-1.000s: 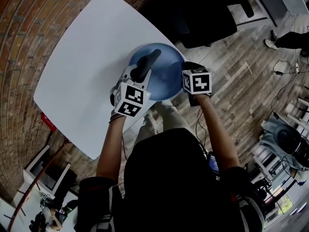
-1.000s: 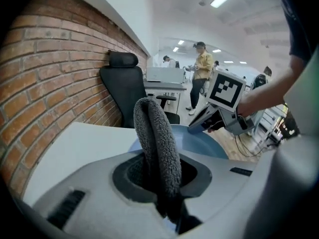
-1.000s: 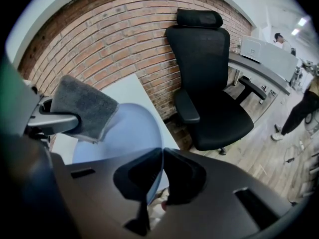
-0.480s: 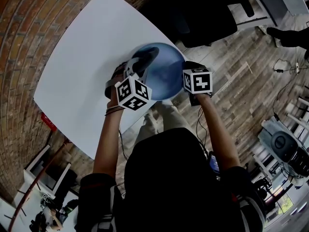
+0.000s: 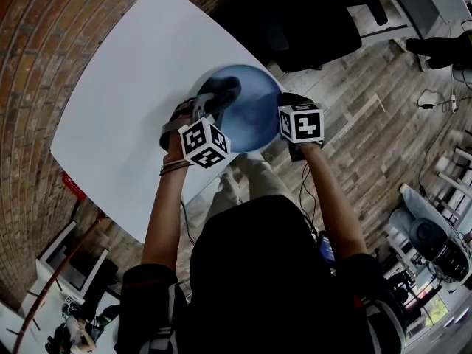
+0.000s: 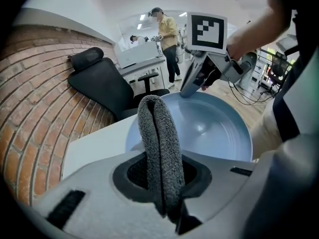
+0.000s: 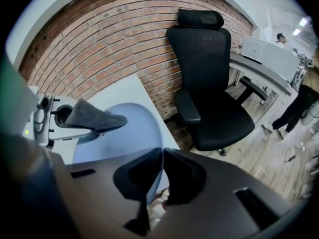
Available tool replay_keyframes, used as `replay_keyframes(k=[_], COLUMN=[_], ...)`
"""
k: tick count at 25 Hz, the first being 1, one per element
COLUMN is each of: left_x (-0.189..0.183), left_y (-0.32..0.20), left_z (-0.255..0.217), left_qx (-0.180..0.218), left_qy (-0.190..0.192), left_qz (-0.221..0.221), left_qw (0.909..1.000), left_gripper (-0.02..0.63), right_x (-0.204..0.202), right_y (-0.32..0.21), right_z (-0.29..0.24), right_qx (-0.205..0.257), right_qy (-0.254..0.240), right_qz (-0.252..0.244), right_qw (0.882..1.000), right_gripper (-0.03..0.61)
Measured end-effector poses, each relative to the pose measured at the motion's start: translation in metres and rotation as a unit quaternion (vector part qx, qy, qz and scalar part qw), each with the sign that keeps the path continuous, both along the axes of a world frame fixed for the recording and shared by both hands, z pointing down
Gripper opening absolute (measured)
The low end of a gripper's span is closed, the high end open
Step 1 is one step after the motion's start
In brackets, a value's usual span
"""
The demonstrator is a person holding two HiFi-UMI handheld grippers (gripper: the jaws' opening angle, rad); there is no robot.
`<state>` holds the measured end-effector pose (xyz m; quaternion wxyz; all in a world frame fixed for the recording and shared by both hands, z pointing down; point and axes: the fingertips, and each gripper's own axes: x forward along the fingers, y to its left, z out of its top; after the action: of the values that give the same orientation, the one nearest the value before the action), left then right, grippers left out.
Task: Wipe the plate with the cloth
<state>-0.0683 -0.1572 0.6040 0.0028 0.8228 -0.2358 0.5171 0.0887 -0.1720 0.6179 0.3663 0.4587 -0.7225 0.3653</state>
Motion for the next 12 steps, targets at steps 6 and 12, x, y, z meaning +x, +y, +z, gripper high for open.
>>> replay_keyframes(k=[6,12], left_x=[0.000,0.003], left_y=[0.011,0.027], left_z=[0.014,0.028], left_qx=[-0.026,-0.057], left_qy=[-0.022,-0.035], left_qz=[0.017,0.040], left_qw=[0.9993,0.9970], left_gripper=[0.061,0.061], right_x=[0.000,0.000], right_y=[0.000,0.001], right_z=[0.001,0.000], right_qx=[0.000,0.000], right_qy=[0.000,-0.004], right_qz=[0.002,0.005], right_qw=[1.000,1.000], right_gripper=[0.034,0.032])
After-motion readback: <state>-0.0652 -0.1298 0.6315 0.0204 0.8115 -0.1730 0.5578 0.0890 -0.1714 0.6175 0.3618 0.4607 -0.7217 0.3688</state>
